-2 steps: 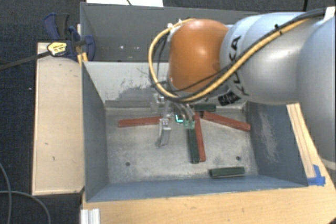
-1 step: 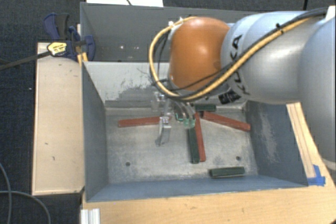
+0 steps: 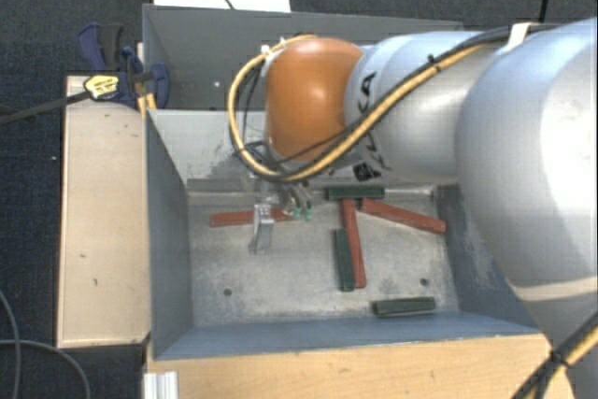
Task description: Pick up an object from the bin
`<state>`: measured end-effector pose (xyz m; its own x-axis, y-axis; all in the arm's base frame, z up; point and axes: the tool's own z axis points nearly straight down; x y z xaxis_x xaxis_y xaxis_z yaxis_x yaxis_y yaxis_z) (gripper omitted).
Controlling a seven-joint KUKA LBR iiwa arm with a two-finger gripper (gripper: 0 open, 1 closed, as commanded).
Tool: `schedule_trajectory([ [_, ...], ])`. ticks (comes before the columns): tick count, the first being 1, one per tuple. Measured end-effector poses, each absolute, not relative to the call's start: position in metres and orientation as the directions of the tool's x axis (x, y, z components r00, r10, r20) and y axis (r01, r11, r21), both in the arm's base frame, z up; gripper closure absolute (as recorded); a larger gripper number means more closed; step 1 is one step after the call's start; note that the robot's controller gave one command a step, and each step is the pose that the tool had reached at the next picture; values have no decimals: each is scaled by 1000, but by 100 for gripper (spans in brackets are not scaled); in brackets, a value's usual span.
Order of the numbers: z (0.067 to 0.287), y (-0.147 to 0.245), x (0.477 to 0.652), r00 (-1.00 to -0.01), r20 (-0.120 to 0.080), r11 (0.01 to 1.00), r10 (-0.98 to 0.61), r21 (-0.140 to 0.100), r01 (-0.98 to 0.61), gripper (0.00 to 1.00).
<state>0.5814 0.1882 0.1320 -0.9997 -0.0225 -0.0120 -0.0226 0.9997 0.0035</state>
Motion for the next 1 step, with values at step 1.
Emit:
schedule_trajectory([
  [1,70,159,573,-975,-2,975,-220,1,-220,100],
])
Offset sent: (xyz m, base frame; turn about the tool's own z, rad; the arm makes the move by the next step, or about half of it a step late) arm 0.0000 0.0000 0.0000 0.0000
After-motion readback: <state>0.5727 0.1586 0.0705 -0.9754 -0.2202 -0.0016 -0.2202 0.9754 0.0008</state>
